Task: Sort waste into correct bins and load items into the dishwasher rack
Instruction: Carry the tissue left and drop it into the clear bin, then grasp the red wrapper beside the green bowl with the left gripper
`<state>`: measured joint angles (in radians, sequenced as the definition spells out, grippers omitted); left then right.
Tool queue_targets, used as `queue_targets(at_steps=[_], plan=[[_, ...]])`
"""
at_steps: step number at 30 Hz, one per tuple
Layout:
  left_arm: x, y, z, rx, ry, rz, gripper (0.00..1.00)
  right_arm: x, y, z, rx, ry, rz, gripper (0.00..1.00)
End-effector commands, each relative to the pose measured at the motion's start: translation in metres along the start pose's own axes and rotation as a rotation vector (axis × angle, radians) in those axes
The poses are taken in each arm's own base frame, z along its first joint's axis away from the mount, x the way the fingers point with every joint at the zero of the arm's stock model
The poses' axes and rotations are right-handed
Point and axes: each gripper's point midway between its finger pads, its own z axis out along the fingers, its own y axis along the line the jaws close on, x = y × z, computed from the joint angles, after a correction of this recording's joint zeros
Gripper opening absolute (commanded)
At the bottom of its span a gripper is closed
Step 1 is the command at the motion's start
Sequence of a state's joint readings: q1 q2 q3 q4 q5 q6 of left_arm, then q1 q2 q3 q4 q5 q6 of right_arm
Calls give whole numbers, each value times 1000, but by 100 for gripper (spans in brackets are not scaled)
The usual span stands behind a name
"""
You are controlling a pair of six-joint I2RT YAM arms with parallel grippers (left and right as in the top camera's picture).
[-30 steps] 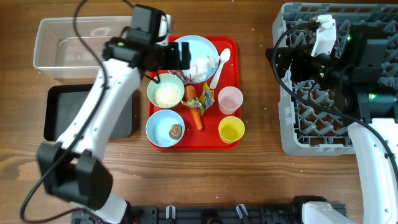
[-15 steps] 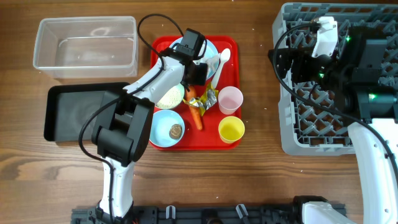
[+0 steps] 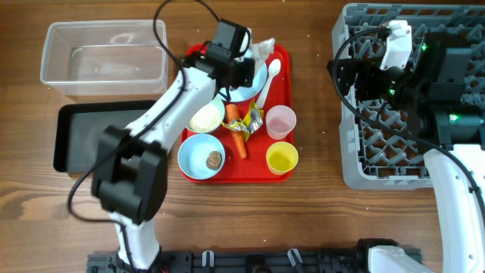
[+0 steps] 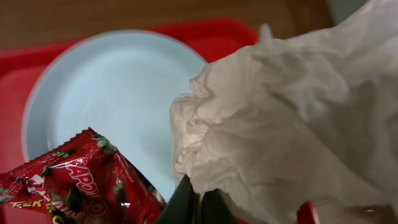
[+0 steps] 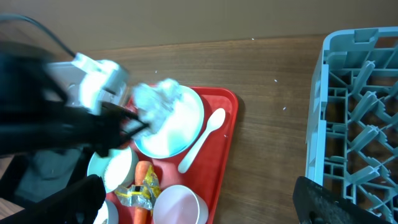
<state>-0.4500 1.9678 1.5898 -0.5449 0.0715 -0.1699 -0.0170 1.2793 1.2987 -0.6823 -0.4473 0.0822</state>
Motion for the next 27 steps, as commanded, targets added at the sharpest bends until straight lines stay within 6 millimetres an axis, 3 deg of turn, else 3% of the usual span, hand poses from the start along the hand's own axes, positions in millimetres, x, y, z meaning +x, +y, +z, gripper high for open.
queue_targets(at_steps=[1, 3, 6, 8, 9, 12, 14, 15, 16, 17, 20, 24, 25, 26, 27], plan=[[-47, 12, -72, -17, -174, -49, 4, -7, -2, -2, 12, -12, -4, 99], [-61, 37, -103, -75, -237, -84, 4, -7, -1, -2, 12, -11, -3, 99], [-68, 124, -142, -262, -292, -194, 4, -6, -1, -2, 12, -11, -2, 99], [-62, 169, -140, -326, -271, -242, 4, -6, -1, -2, 12, -10, -2, 100], [-53, 208, -134, -376, -248, -300, 4, -5, -2, -2, 12, -7, -1, 100], [-32, 260, -110, -431, -185, -377, 4, -5, -2, -2, 13, -4, 1, 100], [-18, 276, -92, -440, -139, -404, 7, -5, -2, -2, 12, -4, 1, 99], [-11, 280, -82, -442, -115, -410, 25, -5, -2, -2, 12, -4, 1, 99], [-6, 283, -73, -443, -94, -414, 78, -4, -2, -2, 12, -3, 1, 99], [-2, 284, -69, -443, -80, -417, 100, -4, -2, -2, 13, -2, 2, 100], [-8, 281, -78, -442, -100, -413, 100, -3, -2, -2, 13, 1, 3, 99], [-32, 246, -125, -362, -163, -387, 100, -3, -2, -2, 13, 1, 3, 100], [-30, 224, -141, -303, -153, -377, 100, -3, -2, -2, 13, 2, 4, 100], [-18, 187, -157, -199, -96, -365, 99, -3, -2, -2, 13, 4, 4, 99], [-7, 170, -162, -165, -50, -361, 97, -3, -2, -2, 13, 4, 5, 100]])
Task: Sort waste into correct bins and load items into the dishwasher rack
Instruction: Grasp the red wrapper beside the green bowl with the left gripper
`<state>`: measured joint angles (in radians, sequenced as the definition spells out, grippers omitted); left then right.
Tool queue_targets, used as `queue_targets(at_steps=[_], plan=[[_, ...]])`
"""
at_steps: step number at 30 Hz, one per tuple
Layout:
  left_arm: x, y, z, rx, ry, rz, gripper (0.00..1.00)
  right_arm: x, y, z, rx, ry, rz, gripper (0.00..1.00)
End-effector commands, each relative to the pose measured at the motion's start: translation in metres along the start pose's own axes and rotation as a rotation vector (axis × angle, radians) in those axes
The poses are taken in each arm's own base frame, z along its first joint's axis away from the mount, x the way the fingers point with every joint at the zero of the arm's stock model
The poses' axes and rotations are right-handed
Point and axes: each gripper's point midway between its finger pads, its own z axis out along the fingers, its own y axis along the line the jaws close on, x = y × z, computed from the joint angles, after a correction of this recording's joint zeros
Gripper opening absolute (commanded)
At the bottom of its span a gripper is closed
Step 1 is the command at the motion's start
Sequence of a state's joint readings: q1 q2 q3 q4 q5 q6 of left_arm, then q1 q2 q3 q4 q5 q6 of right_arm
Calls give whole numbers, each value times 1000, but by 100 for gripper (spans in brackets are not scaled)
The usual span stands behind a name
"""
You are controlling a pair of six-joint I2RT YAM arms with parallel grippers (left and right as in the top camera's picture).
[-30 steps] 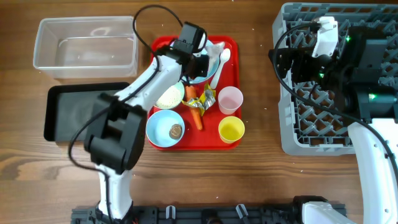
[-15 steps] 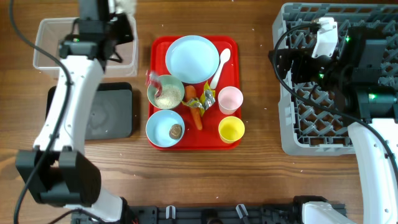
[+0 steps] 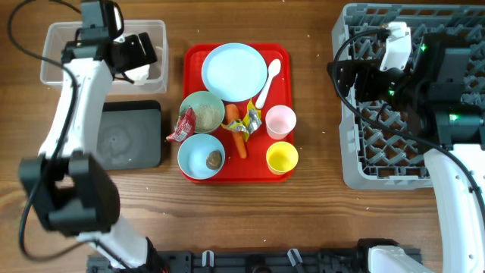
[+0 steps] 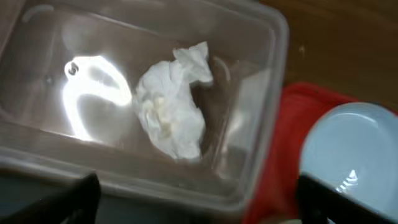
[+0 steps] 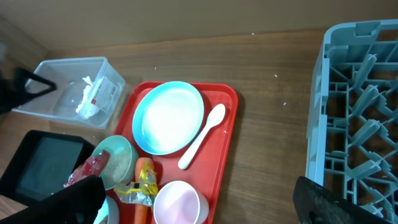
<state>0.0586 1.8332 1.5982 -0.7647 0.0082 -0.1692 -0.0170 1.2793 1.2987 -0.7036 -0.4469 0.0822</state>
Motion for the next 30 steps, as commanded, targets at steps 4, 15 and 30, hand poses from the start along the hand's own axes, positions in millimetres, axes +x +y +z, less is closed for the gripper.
queue_targets(at_steps=[4, 15, 30], plan=[[128, -64, -90, 155, 427, 195, 98, -7, -2, -2, 12, -13, -4, 99], [185, -37, 2, 54, 505, 202, 82, 3, -2, -2, 15, 24, 14, 99], [197, -35, 29, 45, 536, 201, 17, 8, -6, 4, 17, 52, 27, 99]])
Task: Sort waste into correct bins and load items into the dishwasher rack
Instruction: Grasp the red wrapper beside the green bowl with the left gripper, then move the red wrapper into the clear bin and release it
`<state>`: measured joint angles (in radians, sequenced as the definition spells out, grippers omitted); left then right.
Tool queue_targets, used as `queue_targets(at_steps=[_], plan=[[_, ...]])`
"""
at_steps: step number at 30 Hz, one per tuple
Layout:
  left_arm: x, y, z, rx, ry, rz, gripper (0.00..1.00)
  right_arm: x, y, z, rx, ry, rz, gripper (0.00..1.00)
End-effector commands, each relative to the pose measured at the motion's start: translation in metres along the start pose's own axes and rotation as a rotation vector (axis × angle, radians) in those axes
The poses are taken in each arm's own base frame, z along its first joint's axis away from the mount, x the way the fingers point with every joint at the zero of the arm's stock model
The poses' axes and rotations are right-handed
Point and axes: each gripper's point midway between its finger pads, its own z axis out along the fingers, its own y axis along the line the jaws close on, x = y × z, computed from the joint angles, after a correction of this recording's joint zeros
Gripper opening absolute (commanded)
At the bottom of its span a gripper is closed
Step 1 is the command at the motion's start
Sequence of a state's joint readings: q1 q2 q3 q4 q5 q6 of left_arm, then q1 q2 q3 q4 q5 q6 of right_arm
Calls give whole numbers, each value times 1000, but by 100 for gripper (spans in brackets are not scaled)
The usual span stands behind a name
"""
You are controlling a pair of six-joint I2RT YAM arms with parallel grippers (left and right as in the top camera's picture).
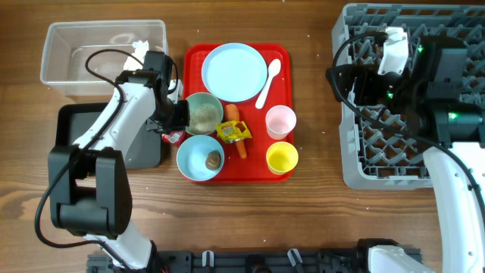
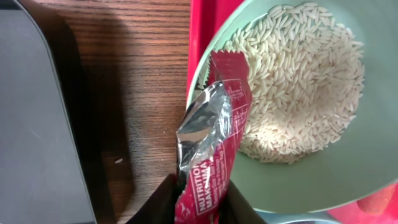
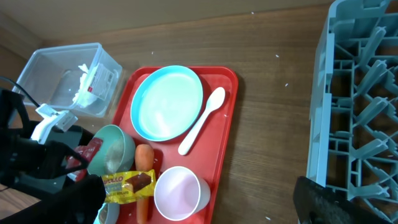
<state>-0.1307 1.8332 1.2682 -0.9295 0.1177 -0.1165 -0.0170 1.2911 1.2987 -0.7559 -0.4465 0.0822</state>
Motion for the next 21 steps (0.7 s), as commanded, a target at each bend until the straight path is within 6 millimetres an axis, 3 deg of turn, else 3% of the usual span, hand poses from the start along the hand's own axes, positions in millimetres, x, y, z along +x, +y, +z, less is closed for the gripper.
queue_targets(at_steps=[1, 6, 12, 16, 18, 19, 20, 21], plan=[[2, 4, 3, -12, 12, -5, 17, -5, -3, 1, 12, -4, 1, 99], [1, 0, -4, 1, 18, -5, 18, -5, -4, 3, 12, 2, 3, 100], [-11, -5, -27, 5, -2, -2, 5, -4, -4, 4, 12, 4, 4, 99], [-14, -11, -32, 8, -12, 3, 4, -4, -4, 4, 12, 3, 4, 99], [-34, -17, -61, 23, -88, -30, 4, -4, -4, 4, 12, 3, 4, 99], [-52, -22, -85, 39, -164, -31, 4, -4, -4, 4, 12, 3, 5, 99], [-99, -30, -146, 65, -378, -19, 4, -4, -4, 4, 12, 4, 8, 99], [-128, -24, -175, 35, -525, -29, 4, -4, -4, 4, 12, 4, 9, 99]])
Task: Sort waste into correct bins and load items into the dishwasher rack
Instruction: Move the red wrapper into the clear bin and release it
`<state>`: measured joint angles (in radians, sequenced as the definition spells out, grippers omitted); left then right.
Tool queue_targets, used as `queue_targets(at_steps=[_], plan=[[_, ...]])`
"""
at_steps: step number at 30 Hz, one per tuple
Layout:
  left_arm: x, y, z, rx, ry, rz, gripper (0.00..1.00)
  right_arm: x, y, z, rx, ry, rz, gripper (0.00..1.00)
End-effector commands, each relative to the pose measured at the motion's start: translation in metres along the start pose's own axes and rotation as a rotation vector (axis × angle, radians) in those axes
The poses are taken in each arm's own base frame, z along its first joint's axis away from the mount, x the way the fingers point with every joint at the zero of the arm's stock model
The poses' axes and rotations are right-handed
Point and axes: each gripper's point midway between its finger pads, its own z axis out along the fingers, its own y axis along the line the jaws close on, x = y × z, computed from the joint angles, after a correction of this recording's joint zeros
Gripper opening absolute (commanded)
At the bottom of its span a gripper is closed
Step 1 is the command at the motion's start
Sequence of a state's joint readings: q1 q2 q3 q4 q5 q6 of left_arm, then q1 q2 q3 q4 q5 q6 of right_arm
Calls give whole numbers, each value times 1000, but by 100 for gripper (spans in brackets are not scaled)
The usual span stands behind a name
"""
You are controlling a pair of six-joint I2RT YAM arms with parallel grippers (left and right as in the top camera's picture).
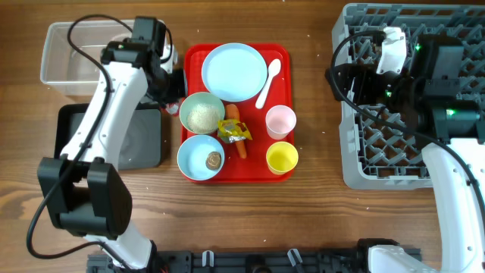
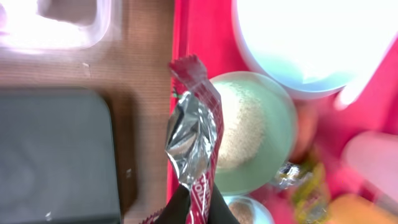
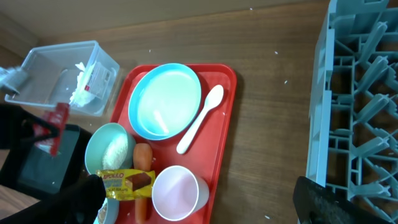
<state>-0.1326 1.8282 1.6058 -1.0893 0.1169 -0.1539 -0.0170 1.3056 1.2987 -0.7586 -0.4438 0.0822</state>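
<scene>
My left gripper (image 1: 173, 82) is shut on a red and silver snack wrapper (image 2: 194, 134), held in the air over the strip of table between the black bin (image 1: 114, 140) and the red tray (image 1: 286, 100). The wrapper also shows in the right wrist view (image 3: 56, 127). Below it stands the green rice bowl (image 2: 249, 130). A crumpled tissue (image 3: 81, 92) lies in the clear bin (image 1: 79, 57). My right gripper (image 1: 352, 76) hangs open and empty over the grey dishwasher rack (image 1: 379, 155).
On the tray are a blue plate (image 1: 233, 72), a white spoon (image 1: 268, 80), a pink cup (image 1: 280, 121), a yellow cup (image 1: 282, 158), a blue bowl (image 1: 198, 158) with a brown scrap, a carrot (image 1: 241, 144) and a yellow wrapper (image 1: 236, 131).
My left gripper, still shut on the red wrapper, has moved from the green bowl's left rim to higher and farther back, near the clear bin's right corner. The right arm has stayed put.
First my left gripper was shut on the tissue at the blue plate. Then it stood open over the clear bin with the tissue lying inside. After that it was shut on the red wrapper beside the rice bowl, and now holds it raised.
</scene>
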Motion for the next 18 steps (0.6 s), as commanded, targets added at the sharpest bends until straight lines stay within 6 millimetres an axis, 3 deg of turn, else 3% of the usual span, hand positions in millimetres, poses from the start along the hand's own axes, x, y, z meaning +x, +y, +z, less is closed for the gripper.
queue_targets(at_steps=[1, 3, 4, 5, 8, 10, 11, 12, 13, 14, 18], plan=[[-99, 4, -81, -40, -419, -22, 4, -7, -2, -1, 9, -12, 1, 99], [-118, 24, -82, -111, -488, -49, 4, -7, -2, -1, 9, -12, 1, 99], [-135, 48, -73, -171, -525, -87, 4, -7, -2, 0, 9, -10, 1, 100], [-143, 58, -67, -186, -535, -104, 4, -6, -2, 0, 9, -10, 1, 99], [-160, 96, -35, -215, -533, -162, 4, -6, -2, 0, 9, -9, 2, 99], [-159, 115, -7, -236, -485, -187, 8, -6, -2, 0, 9, -6, 3, 100], [-155, 122, 6, -245, -453, -197, 22, -5, -2, 0, 9, -5, 3, 100], [-151, 128, 17, -253, -422, -204, 50, -5, -2, 0, 9, -6, 3, 99], [-147, 131, 24, -257, -401, -207, 87, -6, -2, 0, 9, -6, 3, 100], [-144, 131, 28, -259, -383, -207, 100, -6, -2, 0, 9, -8, 2, 100], [-149, 121, 9, -248, -424, -195, 100, -6, -2, 0, 9, -10, 1, 100]])
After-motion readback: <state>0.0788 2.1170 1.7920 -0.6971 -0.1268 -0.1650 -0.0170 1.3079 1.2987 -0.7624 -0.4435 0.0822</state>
